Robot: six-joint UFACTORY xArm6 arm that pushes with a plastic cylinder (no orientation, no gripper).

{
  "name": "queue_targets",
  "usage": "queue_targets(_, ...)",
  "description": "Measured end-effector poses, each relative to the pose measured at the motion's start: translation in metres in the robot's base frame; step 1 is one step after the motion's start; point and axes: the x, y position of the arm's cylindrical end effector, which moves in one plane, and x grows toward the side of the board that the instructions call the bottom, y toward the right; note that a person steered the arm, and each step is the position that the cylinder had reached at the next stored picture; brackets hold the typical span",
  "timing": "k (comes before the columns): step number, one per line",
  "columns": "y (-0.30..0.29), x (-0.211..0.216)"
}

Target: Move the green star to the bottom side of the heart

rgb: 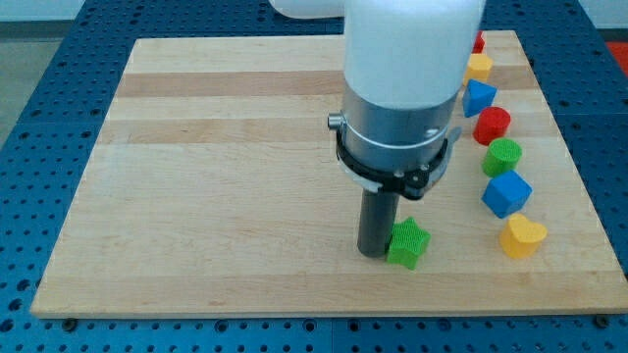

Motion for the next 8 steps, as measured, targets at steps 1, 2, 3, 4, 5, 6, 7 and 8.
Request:
queue_targets(1, 0.001, -0.013)
queue_targets(2, 0.012, 0.006)
queue_targets(3, 0.049, 0.016)
queue_targets(4, 0.067, 0.024)
queue_targets(5, 0.070, 0.038)
queue_targets(6, 0.092, 0.043)
queue_targets(7, 0.092, 0.042)
queue_targets(8, 0.073, 0.035)
